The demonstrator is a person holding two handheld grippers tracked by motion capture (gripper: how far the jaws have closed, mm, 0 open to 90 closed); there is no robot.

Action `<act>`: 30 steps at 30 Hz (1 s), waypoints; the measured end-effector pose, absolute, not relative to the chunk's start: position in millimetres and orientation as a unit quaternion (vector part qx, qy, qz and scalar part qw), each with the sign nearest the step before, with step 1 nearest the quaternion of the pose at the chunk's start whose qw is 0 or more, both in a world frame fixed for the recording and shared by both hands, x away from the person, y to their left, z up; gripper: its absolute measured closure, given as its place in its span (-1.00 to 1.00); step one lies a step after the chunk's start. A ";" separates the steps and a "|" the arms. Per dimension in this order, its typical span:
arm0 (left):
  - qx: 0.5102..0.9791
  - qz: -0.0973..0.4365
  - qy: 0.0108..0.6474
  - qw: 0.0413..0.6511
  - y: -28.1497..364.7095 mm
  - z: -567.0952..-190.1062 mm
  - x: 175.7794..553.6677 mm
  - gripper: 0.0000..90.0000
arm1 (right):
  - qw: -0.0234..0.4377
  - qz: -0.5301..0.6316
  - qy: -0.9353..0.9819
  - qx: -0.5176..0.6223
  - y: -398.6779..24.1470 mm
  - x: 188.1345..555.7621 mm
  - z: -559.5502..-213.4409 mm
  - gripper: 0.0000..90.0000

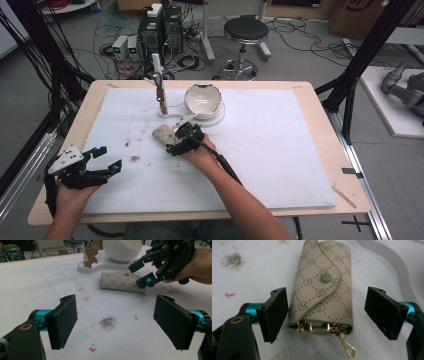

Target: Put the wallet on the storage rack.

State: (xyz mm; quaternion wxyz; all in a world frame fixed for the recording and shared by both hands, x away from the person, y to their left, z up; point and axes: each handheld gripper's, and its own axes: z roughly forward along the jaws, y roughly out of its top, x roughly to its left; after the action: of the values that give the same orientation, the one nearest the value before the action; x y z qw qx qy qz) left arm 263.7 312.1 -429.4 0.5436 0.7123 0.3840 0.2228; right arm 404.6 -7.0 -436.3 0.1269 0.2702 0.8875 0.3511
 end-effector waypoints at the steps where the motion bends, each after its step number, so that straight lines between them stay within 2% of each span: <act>1: 0.712 0.223 0.384 0.544 312.0 -429.4 263.7 -0.57 | 0.125 0.347 0.888 0.273 -5.5 404.4 -438.2 -0.57; 6: 0.713 0.222 0.384 0.543 311.9 -429.4 263.6 -0.57 | 0.112 0.329 0.895 0.280 -1.5 405.9 -450.5 -0.60; 13: 0.713 0.222 0.383 0.543 311.7 -429.5 263.6 -0.57 | 0.111 0.329 0.896 0.278 -1.6 406.1 -450.4 -0.59; 15: 0.714 0.222 0.383 0.543 311.6 -429.4 263.5 -0.57 | 0.112 0.328 0.896 0.279 -1.5 405.5 -450.0 -0.54; 18: 0.713 0.223 0.384 0.542 312.0 -429.3 263.1 -0.57 | 0.111 0.328 0.896 0.280 -2.9 404.8 -447.3 -0.30; 30: 0.712 0.223 0.386 0.543 312.9 -429.9 262.5 -0.57 | 0.113 0.333 0.895 0.275 -6.6 403.5 -443.9 -0.20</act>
State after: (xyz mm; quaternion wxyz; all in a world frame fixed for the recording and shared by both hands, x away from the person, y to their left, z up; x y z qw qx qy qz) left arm 262.5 312.9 -429.9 0.5431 0.7117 0.3858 0.2227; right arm 403.5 -6.6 -443.9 0.1127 0.2754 0.8948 0.3328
